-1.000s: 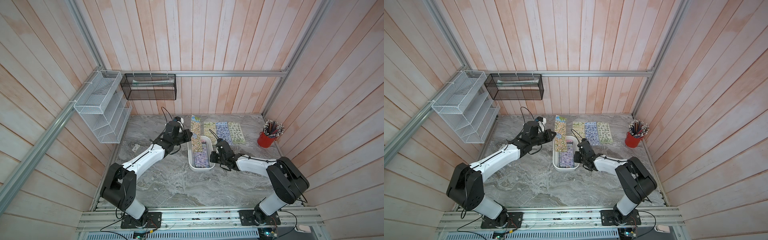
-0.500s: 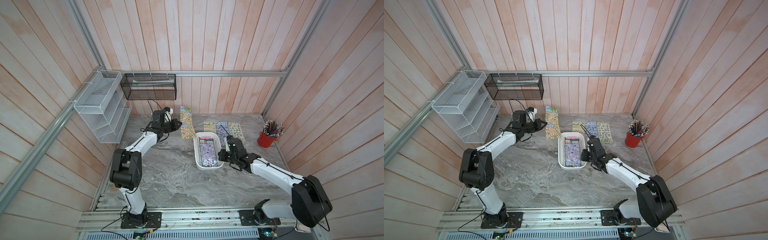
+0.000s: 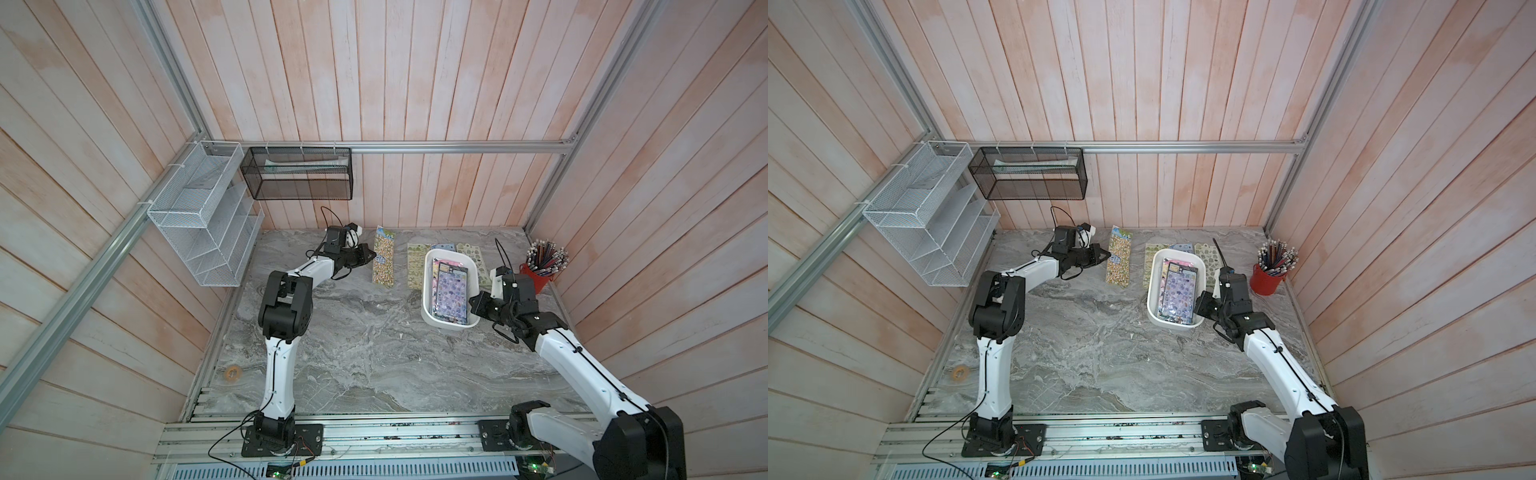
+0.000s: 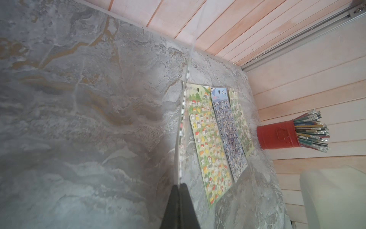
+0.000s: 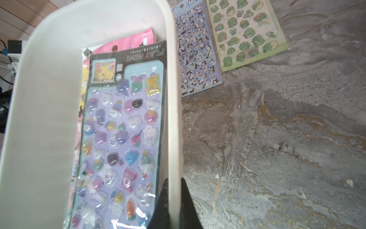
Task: Take the stickers out of the storage box
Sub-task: Place the sticker at the center of the board.
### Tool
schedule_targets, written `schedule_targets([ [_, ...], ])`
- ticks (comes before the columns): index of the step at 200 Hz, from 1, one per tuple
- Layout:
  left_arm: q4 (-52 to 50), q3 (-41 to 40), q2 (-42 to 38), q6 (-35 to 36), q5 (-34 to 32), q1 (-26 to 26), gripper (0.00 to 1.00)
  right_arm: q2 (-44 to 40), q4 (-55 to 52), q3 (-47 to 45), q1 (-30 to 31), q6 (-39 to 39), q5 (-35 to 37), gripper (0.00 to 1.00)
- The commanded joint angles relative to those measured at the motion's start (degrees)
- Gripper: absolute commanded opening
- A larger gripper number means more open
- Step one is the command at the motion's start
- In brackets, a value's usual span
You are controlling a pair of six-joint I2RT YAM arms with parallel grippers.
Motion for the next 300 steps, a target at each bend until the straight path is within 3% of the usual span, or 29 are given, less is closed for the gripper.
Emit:
schedule_targets([
  [1,-1.6,3.8,3.3,1.2,0.4,-0.7,0.00,-0.2,-0.5,2.7,-0.3,-1.0,-2.3,0.00],
  [69,-9.4,14.0,12.1,2.0,-1.2,-2.9,0.00,0.3,-1.4,3.9,-0.3,-2.4,-1.2,0.00],
  [125,-9.1,13.4,12.8,0.7,-3.9,-2.7,0.00,0.3,-1.7,4.0,-0.3,-2.8,-1.0,0.00],
  [177,-9.9,12.4,10.9,1.4,-4.8,-2.7,0.36,0.8,-2.1,4.8,-0.2,-4.0,-0.9,0.00],
  [199,-9.8,10.7,7.9,1.9,-5.8,-2.5,0.46,1.9,-2.7,5.7,0.2,-4.9,-0.9,0.00],
  [225,-8.5,5.9,1.7,1.7,-7.3,-1.4,0.48,3.6,-2.6,6.5,3.8,-5.1,1.8,0.00],
  [251,-4.5,-3.9,-8.9,-1.4,-10.2,0.5,0.49,6.6,-0.5,6.7,8.3,-3.8,3.2,0.00],
  [300,-7.2,-20.8,-30.7,-3.4,-18.4,1.2,0.47,15.0,6.0,8.0,17.1,-0.5,5.5,0.00],
])
